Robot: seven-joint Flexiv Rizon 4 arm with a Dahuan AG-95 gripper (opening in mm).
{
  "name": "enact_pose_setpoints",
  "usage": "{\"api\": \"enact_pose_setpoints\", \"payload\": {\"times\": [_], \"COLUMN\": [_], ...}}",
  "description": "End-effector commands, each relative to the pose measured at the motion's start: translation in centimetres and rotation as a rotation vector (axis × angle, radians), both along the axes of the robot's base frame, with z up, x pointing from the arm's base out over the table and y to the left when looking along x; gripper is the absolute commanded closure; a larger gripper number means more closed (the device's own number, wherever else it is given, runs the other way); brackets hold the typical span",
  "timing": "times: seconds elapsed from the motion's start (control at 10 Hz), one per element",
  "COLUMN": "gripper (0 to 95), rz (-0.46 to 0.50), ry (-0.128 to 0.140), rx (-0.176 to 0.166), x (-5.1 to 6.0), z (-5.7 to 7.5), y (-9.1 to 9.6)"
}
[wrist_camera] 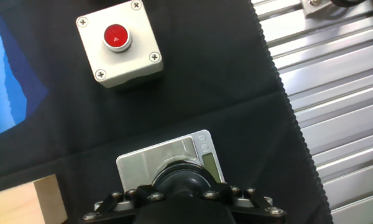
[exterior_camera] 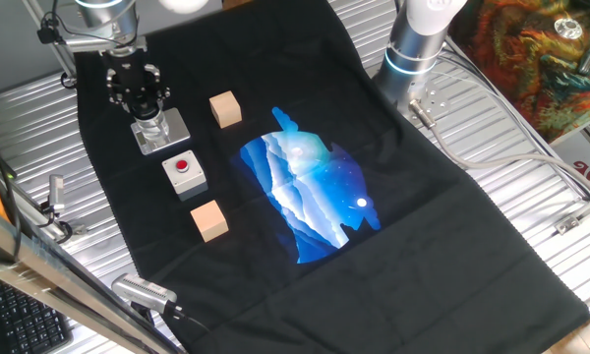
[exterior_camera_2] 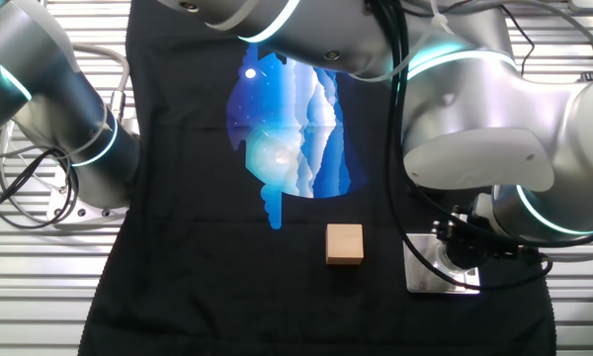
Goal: Screw the lid onto the jar
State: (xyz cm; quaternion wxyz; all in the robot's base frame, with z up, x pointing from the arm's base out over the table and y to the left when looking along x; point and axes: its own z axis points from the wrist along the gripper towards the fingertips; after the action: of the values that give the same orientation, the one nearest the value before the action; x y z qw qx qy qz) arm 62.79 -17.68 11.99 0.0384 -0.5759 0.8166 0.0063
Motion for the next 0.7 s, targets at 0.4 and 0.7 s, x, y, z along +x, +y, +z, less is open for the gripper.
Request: {"api": "enact_pose_setpoints", "payload": {"times": [0.4,0.7], "gripper": [95.0,95.0], "rz": [-0.099,-0.162], "ry": [0.001,-0.005], "rx": [0.005,0.009], "x": [-0.02,-0.02], "z": [-0.04,-0.04], "y": [-0.03,-0.03]}}
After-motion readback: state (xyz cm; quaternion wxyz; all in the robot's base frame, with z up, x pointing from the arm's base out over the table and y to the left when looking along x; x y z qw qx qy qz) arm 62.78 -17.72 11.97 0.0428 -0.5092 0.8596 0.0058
